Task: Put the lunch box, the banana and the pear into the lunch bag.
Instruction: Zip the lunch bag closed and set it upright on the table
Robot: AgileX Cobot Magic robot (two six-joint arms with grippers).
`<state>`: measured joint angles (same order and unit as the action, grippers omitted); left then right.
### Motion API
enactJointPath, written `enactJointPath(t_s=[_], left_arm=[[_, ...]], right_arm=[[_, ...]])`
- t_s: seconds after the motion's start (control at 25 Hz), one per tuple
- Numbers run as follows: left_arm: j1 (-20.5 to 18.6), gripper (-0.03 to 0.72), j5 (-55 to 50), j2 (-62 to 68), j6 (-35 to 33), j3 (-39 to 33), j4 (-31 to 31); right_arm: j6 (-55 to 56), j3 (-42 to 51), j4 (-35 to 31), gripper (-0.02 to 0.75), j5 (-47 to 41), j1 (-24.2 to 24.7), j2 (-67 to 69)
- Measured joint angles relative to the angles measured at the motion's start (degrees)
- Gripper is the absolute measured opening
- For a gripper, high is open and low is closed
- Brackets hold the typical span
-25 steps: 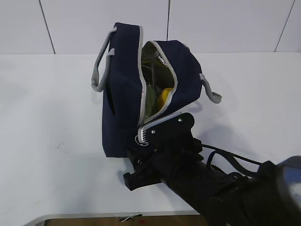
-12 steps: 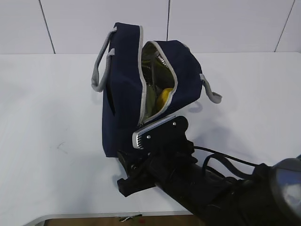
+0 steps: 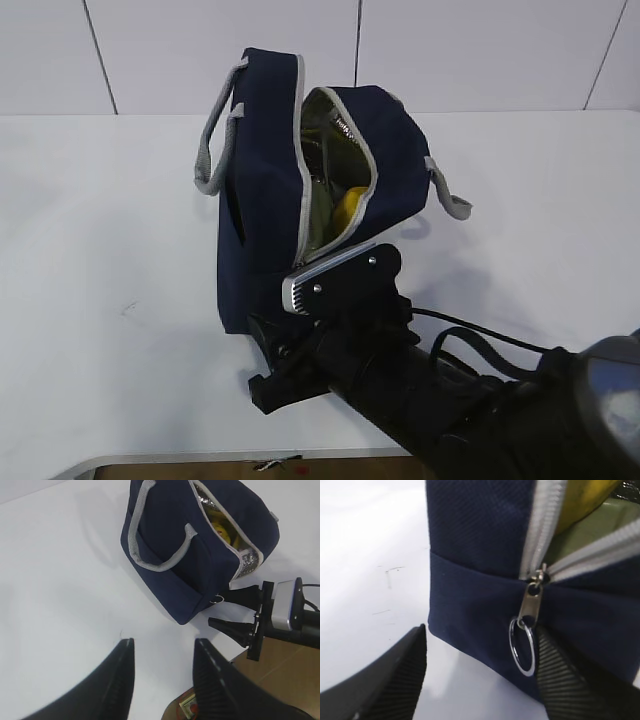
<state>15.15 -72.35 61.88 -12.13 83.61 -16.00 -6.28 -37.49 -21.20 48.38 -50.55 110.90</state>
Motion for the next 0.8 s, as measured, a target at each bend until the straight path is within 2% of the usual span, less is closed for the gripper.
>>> enactJointPath(t_s=[0.8], left_arm=[[0.00, 0.295, 0.00, 0.00, 0.00, 0.00, 0.00]], right_arm=[[0.00, -0.13, 0.12, 0.533, 4.02, 0.00, 3.17]])
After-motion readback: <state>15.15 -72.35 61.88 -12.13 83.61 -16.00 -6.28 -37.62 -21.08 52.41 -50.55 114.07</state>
